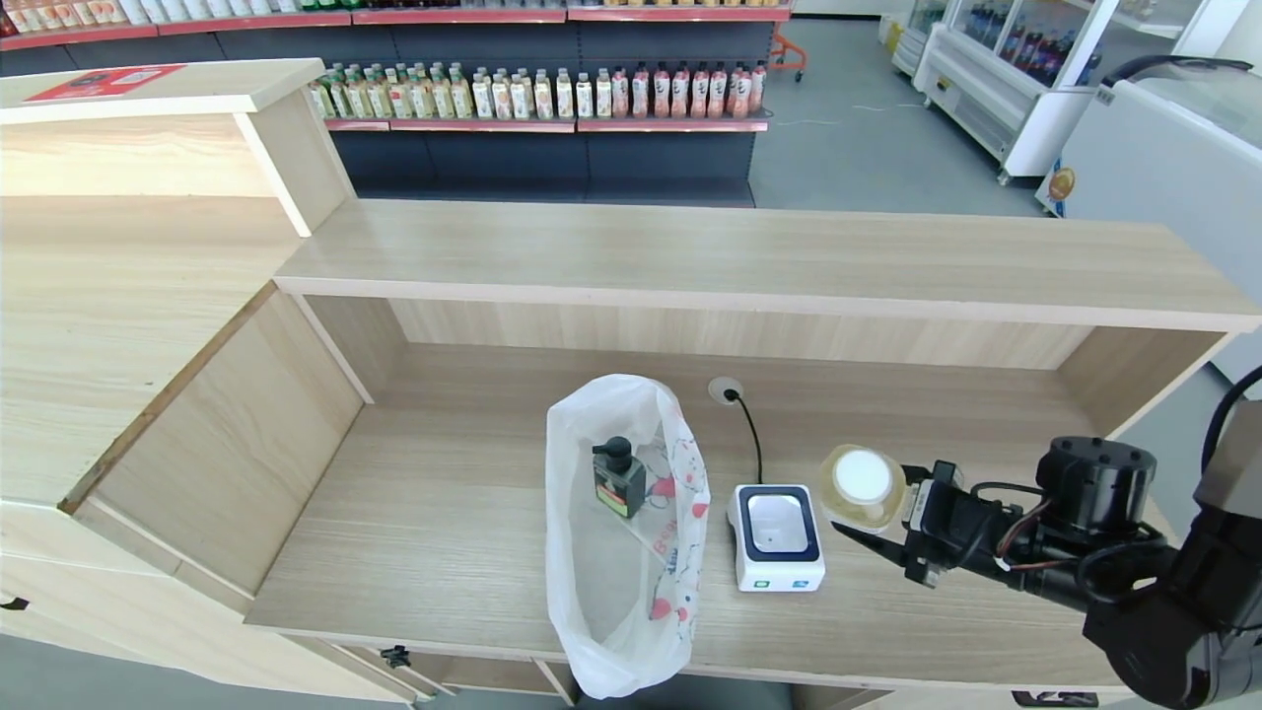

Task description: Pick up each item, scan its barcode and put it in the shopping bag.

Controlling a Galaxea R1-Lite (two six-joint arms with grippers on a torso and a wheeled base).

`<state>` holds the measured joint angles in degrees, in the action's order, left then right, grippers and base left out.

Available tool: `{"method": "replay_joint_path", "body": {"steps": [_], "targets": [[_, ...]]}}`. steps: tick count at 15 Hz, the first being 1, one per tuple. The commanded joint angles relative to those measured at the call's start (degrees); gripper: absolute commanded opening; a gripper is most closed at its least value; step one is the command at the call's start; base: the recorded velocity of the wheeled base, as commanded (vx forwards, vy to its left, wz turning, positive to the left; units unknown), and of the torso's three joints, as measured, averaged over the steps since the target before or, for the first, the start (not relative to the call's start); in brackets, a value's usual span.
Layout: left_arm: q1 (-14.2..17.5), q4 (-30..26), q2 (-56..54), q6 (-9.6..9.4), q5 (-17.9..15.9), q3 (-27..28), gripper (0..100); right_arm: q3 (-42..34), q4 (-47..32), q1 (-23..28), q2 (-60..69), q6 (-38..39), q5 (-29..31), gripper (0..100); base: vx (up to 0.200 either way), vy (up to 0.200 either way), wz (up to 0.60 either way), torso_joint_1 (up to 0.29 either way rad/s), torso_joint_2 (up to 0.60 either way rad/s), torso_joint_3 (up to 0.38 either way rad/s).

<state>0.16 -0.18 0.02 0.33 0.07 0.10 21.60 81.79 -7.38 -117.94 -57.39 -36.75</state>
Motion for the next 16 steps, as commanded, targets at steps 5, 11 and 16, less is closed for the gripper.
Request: {"method": "replay_joint_path", "body": {"steps": [5,11,16], "targets": [[0.0,0.0,0.0,0.02,0.0,0.0,100,7.2,-0.3,0.3,-8.3,-3.2,-0.9,0,0.000,0.000,0.00,0.000,0.00,0.000],[0.0,0.0,0.0,0.02,0.0,0.0,100,13.0,-0.4,0.0,-13.6,-4.2,-1.0,0,0.000,0.000,0.00,0.000,0.00,0.000],[0.0,0.0,0.0,0.02,0.0,0.0,100,16.9,-0.5,-2.6,-16.2,-4.0,-2.1,0,0.000,0.000,0.00,0.000,0.00,0.000]]}}
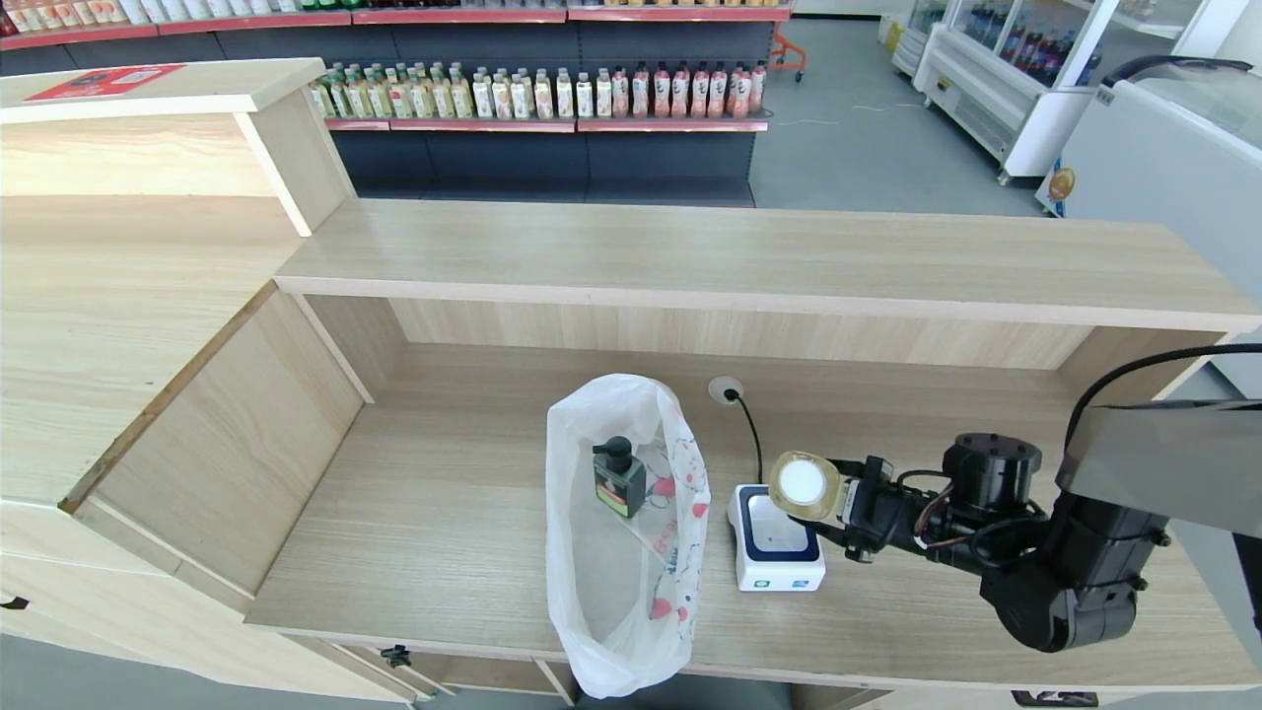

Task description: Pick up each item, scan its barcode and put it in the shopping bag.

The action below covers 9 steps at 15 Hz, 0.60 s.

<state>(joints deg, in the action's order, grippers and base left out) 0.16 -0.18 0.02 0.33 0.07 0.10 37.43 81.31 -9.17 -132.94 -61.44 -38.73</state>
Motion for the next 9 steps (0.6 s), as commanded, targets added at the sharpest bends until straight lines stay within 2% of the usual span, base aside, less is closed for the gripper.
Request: {"method": "replay_joint_path", "body": {"steps": [1,9], "targets": [[0.0,0.0,0.0,0.02,0.0,0.0,100,2.3,0.0,-1.7,-1.9,0.1,-0.1,0,0.000,0.000,0.00,0.000,0.00,0.000],[0.0,0.0,0.0,0.02,0.0,0.0,100,7.3,0.3,-3.1,-5.8,-0.1,0.0,0,0.000,0.000,0.00,0.000,0.00,0.000]]}}
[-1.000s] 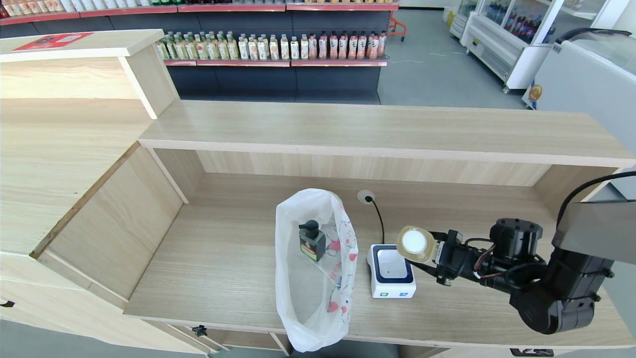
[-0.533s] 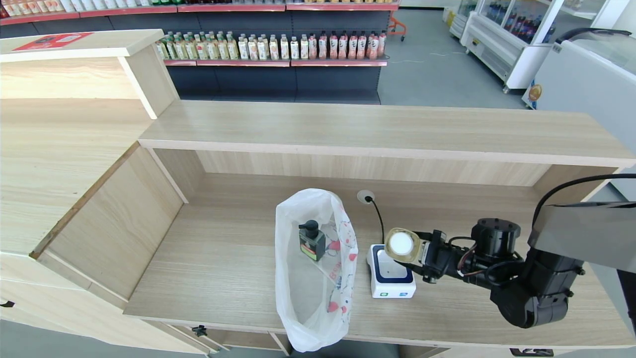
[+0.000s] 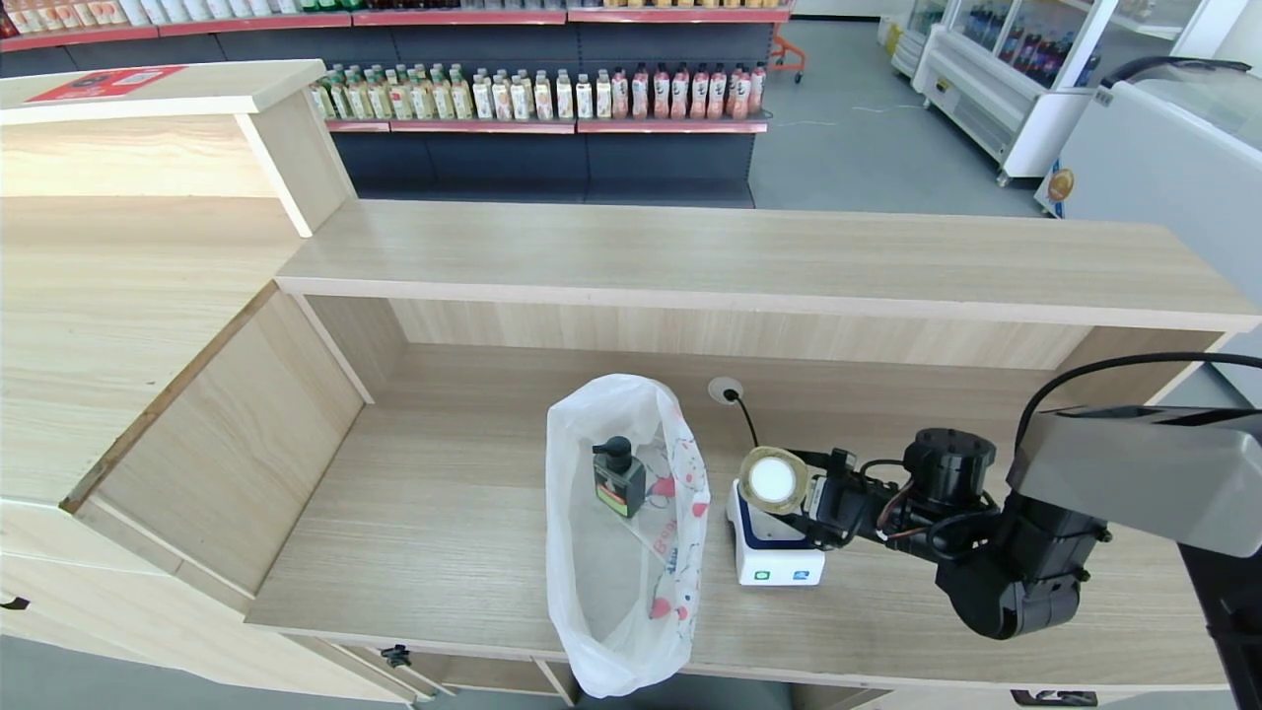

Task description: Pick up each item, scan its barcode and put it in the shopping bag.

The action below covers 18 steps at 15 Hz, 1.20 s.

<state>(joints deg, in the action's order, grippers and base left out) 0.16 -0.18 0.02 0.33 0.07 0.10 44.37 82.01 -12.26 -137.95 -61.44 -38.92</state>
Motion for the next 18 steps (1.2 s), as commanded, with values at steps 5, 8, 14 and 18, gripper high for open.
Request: {"method": "replay_joint_path", "body": {"steps": [5,8,14,18], "targets": [[0.0,0.0,0.0,0.02,0.0,0.0,100,0.0,-0.6,-0.1,0.0,-0.1,0.2,0,0.000,0.000,0.00,0.000,0.00,0.000],[0.0,0.0,0.0,0.02,0.0,0.0,100,-0.3,-0.7,-0.1,0.6,-0.1,0.2,0,0.000,0.000,0.00,0.000,0.00,0.000],[0.0,0.0,0.0,0.02,0.0,0.0,100,-0.3,-0.6,0.1,0.8,0.0,0.2,0,0.000,0.000,0.00,0.000,0.00,0.000],[0.0,0.0,0.0,0.02,0.0,0.0,100,-2.5,-0.6,0.5,5.1,3.5,0.2,0,0.000,0.000,0.00,0.000,0.00,0.000]]}}
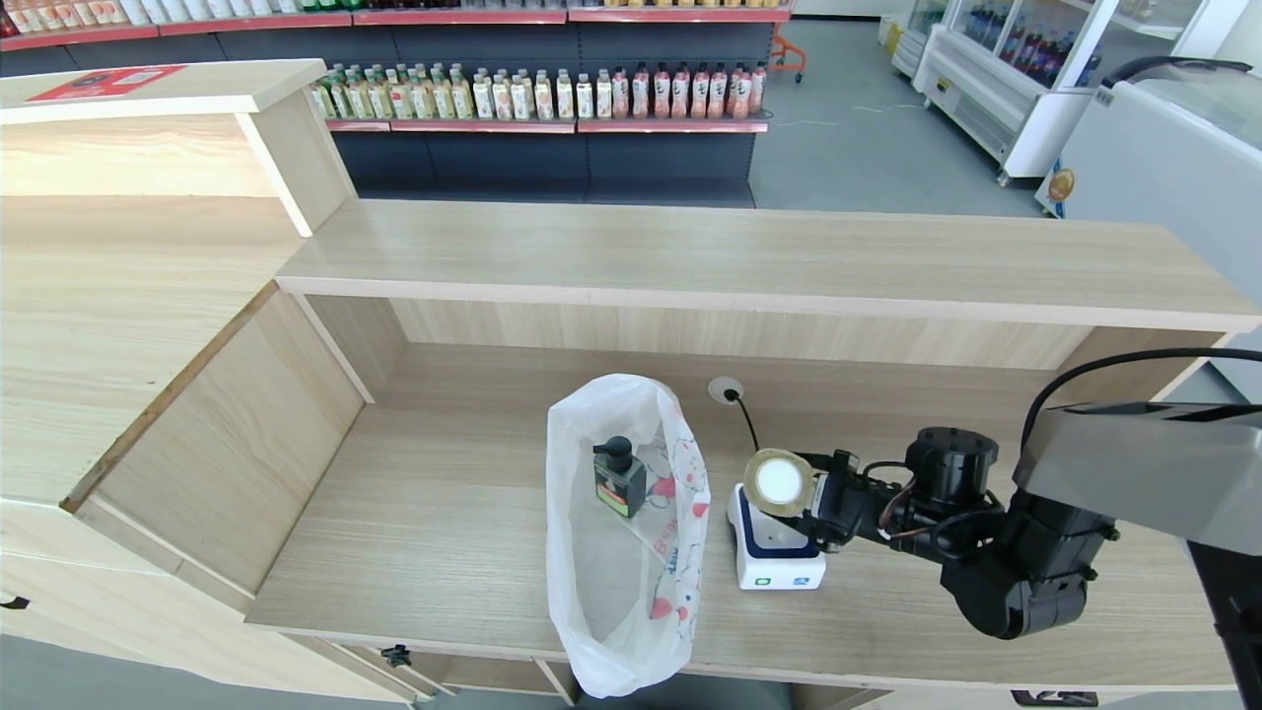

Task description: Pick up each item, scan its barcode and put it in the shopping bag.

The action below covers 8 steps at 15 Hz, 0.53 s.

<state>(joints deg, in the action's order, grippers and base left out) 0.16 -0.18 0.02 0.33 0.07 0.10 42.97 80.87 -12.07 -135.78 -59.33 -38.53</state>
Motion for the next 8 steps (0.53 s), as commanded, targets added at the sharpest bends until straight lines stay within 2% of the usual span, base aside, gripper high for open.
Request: {"method": "replay_joint_path", "body": {"steps": [1,3,4,5,7,8], "targets": [[0.0,0.0,0.0,0.02,0.0,0.0,100,-2.9,0.6,1.2,5.2,5.1,-0.1,0,0.000,0.000,0.00,0.000,0.00,0.000],[0.0,0.0,0.0,0.02,0.0,0.0,100,-5.1,0.6,2.4,10.8,13.3,0.0,0,0.000,0.000,0.00,0.000,0.00,0.000],[0.0,0.0,0.0,0.02,0.0,0.0,100,-5.4,0.8,1.7,15.9,23.6,1.1,0,0.000,0.000,0.00,0.000,0.00,0.000],[0.0,0.0,0.0,0.02,0.0,0.0,100,-5.4,0.6,-0.1,19.1,30.5,5.4,0,0.000,0.000,0.00,0.000,0.00,0.000],[0.0,0.0,0.0,0.02,0.0,0.0,100,-6.8,-0.1,-4.1,23.5,44.5,18.2,0,0.000,0.000,0.00,0.000,0.00,0.000],[0.0,0.0,0.0,0.02,0.0,0.0,100,-8.1,-2.6,-6.0,26.5,51.2,21.5,0,0.000,0.000,0.00,0.000,0.00,0.000]]}}
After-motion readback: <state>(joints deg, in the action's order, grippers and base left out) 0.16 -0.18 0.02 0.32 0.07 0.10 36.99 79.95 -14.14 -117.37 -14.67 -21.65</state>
